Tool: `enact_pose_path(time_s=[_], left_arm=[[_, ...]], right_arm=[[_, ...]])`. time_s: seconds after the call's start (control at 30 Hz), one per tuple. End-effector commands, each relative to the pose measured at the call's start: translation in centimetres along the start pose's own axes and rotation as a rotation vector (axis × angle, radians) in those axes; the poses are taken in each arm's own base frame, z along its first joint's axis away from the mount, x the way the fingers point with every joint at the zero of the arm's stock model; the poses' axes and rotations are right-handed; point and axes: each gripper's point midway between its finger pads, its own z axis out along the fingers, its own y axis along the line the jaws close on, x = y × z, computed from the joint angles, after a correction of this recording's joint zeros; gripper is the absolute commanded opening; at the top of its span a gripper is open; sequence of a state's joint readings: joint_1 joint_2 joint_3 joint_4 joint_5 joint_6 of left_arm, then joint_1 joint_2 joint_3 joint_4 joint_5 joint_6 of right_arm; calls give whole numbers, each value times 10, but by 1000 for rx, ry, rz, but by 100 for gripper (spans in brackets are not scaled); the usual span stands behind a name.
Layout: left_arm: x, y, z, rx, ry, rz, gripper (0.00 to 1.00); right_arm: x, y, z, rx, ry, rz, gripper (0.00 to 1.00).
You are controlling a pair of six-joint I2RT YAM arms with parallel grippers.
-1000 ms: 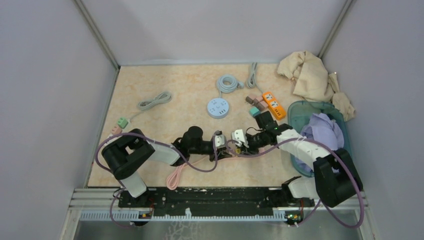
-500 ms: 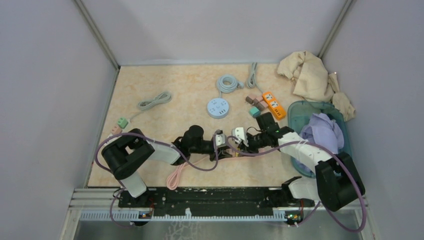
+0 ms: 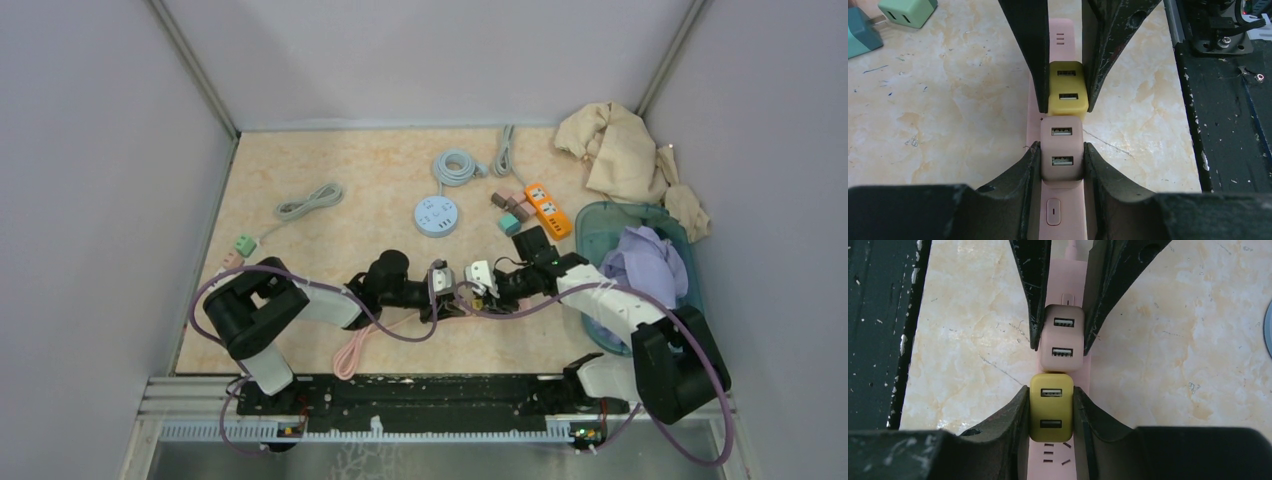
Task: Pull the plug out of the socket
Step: Remove the plug from the socket.
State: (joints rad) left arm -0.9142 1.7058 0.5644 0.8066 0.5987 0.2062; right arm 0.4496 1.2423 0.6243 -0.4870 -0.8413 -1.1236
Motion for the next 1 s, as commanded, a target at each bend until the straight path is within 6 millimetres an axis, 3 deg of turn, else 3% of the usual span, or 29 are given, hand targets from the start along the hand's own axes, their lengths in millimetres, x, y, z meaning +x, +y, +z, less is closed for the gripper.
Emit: enact_pose_path(time_s=[0.0, 0.17, 0.33, 0.57, 0.7, 0.97], left_arm=[[51, -16, -3, 38, 160, -113, 1], [52, -17, -3, 43, 166, -113, 0], [55, -18, -5, 41, 171, -116, 1], [55, -17, -4, 41, 174, -121, 0], [55, -17, -3, 44, 175, -123, 1], [59, -18, -1, 52, 187, -131, 1]], right_arm=[[-89, -14, -2, -2, -294, -132, 0], [-83, -34, -7, 86, -240, -98, 0], [-68, -40, -16, 119, -183, -125, 0], [-77, -5, -16, -28, -257, -210, 0], [-90, -1, -15, -37, -324, -208, 0], [-98, -39, -22, 134, -301, -87, 0]])
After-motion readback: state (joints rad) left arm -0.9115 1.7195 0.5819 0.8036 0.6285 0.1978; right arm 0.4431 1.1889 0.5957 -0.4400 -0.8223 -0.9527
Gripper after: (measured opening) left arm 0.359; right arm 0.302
